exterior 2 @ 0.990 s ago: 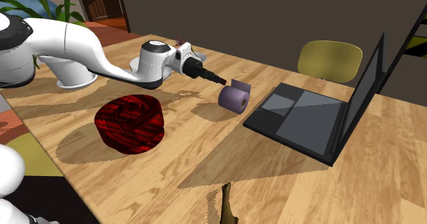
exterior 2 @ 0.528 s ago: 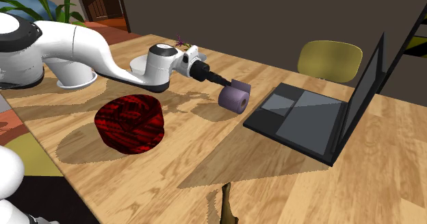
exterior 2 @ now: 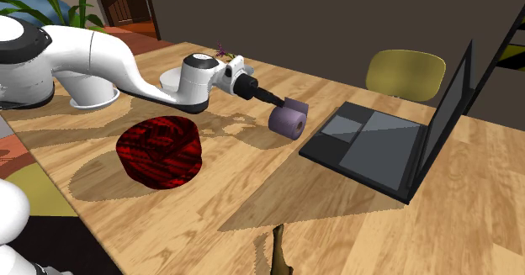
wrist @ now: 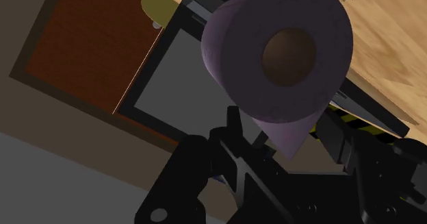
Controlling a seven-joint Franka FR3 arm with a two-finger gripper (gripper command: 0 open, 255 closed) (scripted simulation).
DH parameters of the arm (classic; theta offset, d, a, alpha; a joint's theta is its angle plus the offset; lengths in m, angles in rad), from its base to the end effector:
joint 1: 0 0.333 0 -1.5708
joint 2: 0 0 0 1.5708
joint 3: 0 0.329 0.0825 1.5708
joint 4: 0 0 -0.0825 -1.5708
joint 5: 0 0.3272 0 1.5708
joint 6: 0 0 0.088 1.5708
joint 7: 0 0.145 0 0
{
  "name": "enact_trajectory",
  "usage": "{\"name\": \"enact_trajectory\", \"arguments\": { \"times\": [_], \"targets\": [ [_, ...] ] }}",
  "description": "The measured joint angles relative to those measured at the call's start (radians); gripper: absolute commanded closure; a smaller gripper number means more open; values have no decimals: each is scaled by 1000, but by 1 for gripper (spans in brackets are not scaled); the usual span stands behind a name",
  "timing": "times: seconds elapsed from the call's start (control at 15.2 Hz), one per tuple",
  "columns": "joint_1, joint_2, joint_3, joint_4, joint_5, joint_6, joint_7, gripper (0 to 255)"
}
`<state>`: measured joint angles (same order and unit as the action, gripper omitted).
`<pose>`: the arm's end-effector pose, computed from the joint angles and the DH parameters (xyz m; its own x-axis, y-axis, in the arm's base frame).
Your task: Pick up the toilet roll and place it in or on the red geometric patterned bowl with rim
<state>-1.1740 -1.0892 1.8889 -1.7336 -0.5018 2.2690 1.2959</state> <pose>0.3817 0.5100 0.3288 0.4019 0.4055 0.8210 -0.3075 -0.7848 0.5381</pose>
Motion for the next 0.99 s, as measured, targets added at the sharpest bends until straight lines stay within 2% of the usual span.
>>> {"name": "enact_trajectory", "arguments": {
  "times": [0.66, 0.99],
  "targets": [
    [1, 7, -5, 5, -2, -4, -9, 255],
    [15, 40, -31, 5, -11, -17, -41, 255]
  ]
}}
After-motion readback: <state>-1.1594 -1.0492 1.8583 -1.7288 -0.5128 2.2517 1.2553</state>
